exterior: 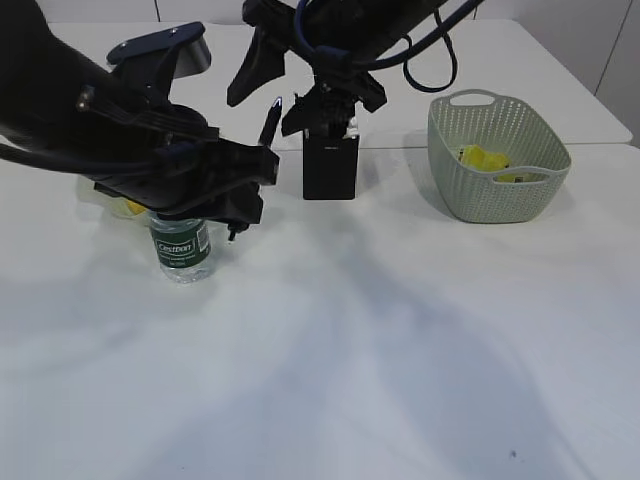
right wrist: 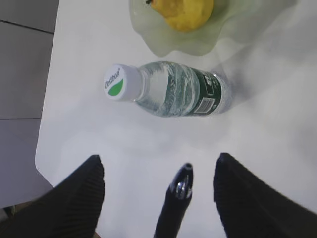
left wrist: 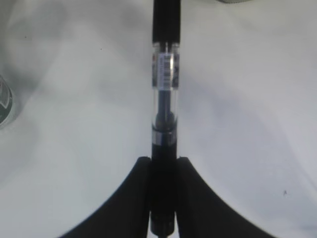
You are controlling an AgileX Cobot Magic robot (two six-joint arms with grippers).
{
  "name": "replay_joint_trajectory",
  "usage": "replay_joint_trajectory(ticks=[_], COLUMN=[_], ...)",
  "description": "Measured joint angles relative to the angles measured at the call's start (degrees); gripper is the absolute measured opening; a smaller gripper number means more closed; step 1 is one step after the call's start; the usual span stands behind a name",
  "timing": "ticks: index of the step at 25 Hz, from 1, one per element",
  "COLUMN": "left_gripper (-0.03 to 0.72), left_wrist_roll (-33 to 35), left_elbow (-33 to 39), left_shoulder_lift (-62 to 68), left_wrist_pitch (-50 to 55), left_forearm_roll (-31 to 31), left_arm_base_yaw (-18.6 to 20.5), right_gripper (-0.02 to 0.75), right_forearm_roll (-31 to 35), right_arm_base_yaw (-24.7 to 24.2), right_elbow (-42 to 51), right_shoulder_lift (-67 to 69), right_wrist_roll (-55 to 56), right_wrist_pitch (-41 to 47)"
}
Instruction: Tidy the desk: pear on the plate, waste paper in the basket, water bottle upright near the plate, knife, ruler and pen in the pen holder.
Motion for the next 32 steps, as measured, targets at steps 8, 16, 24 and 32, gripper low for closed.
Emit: replay_joint_trajectory(ticks=[8, 16, 24, 32], left_gripper=[0.095, 0.095, 0.095, 0.095], left_wrist_roll=[0.00, 0.00, 0.00, 0.00], left_elbow=[0.00, 0.00, 0.00, 0.00], left_shoulder_lift=[0.00, 0.00, 0.00, 0.00], left_wrist_pitch=[0.24, 1.23, 3.02, 3.02], left_forearm_roll=[2.17, 3.42, 6.71, 15.73], left_arm_base_yaw=[0.00, 0.00, 0.00, 0.00], right_gripper=[0.514, 0.514, 0.515, 0.515], right_forearm_roll=[0.12, 0.13, -9.87, -28.34], right_arm_base_yaw=[-0.77, -4.48, -5.45, -5.45], right_elbow=[0.00, 0.00, 0.00, 0.00], right_shoulder_lift=[0.00, 0.00, 0.00, 0.00], right_wrist_roll=[-0.92, -2.53, -8.76, -9.87], right_wrist_pitch=[-1.35, -1.99, 0.74, 6.19])
